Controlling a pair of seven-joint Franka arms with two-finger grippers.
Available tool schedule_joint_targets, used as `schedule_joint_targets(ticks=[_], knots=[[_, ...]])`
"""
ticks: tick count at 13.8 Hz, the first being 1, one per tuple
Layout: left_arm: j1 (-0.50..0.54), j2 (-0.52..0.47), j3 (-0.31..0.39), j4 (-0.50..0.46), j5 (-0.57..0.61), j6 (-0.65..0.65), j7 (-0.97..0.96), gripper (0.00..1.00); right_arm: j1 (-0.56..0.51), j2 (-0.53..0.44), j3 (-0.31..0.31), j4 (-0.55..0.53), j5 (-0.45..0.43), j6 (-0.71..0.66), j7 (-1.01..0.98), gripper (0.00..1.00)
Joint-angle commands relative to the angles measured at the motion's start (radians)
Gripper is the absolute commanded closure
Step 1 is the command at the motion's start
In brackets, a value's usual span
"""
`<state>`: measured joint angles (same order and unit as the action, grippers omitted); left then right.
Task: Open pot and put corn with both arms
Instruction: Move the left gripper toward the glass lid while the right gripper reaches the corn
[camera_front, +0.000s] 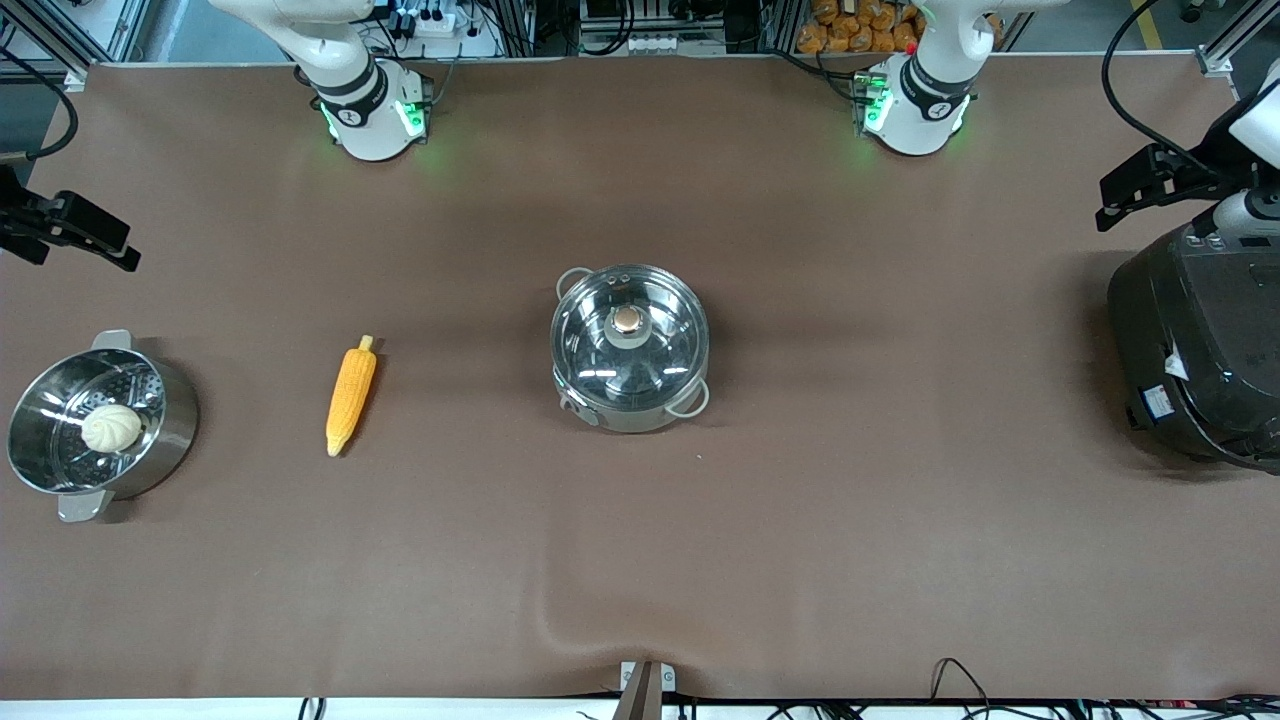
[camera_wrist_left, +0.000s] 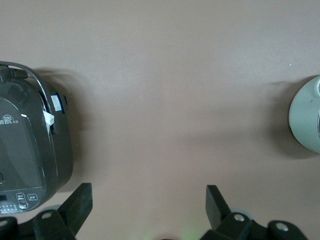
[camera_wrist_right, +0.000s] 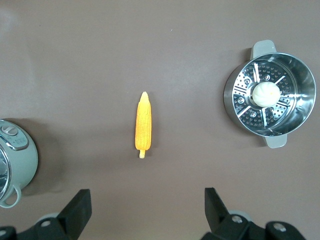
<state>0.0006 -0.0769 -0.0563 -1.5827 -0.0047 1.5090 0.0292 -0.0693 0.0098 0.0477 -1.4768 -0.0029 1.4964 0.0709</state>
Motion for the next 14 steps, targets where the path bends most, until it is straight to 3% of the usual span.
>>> schedule_joint_targets(ticks=[1,7,9,12,14], knots=[[0.001,0.005,0.0,0.015,0.023,-0.003,-0.014,0.0,0.002,0.012,-0.002,0.03,0.007,-0.022,0.013,0.0],[-0.017,0.048,-0.011,0.056,0.017,-0.003,-0.014,0.0,0.0,0.012,-0.003,0.03,0.006,-0.021,0.015,0.0],[-0.051,0.087,-0.065,0.072,0.008,0.005,-0.023,0.0,0.006,0.012,-0.002,0.012,0.007,-0.019,0.02,0.0],[-0.099,0.17,-0.115,0.079,-0.119,0.084,-0.257,0.0,0.016,0.013,0.0,-0.075,0.007,0.054,0.017,0.0],[-0.198,0.228,-0.142,0.079,-0.113,0.152,-0.455,0.0,0.035,0.013,-0.002,-0.185,0.006,0.164,0.012,0.0]])
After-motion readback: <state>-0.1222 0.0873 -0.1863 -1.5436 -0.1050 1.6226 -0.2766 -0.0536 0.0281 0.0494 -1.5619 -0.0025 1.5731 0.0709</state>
